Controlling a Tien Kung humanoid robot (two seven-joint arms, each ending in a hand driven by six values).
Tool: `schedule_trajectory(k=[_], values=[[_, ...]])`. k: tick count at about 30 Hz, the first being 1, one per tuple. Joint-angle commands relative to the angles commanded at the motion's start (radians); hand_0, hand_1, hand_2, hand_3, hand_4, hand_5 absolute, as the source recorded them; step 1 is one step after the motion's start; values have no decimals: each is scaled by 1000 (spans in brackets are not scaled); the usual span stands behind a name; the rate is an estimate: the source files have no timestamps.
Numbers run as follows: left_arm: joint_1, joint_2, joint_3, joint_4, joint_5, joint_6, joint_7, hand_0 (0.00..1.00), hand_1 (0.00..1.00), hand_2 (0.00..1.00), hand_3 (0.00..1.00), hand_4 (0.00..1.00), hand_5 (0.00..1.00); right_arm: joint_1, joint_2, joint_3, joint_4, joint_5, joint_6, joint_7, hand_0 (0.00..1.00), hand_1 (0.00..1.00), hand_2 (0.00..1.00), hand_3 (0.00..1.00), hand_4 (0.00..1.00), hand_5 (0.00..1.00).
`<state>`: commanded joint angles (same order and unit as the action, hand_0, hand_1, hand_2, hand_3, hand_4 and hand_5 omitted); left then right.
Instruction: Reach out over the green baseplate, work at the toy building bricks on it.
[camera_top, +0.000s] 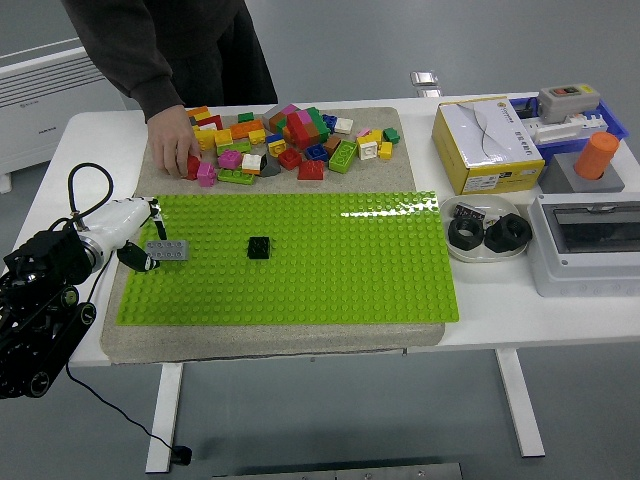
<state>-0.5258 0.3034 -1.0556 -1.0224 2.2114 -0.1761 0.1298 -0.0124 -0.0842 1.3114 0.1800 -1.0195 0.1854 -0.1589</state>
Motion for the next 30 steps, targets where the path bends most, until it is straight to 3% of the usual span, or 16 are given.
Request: schedule_trajectory(k=[5, 14, 29, 30], values=[[-29, 18, 42, 9, -24, 1, -6, 998, 998, 970, 466, 900, 2, 2, -1, 0, 0, -1, 0, 1, 685, 675, 822, 958, 875, 998], [-31, 9, 56, 21, -25, 9, -8, 998, 998, 970, 469, 897, 2, 4, 0, -1, 0, 0, 0, 1, 686, 671, 820, 957, 878, 998], [-15, 6, 5, -20, -47, -13, -12, 998, 998, 970, 469, 897, 2, 2, 1, -14, 0, 14, -4, 2, 686, 671, 817, 956, 878, 998], [-12, 5, 2, -22, -47, -15, -12, 998, 998, 979, 496, 789, 2, 2, 1, -15, 0, 15, -4, 2, 687, 672, 818, 954, 878, 998]])
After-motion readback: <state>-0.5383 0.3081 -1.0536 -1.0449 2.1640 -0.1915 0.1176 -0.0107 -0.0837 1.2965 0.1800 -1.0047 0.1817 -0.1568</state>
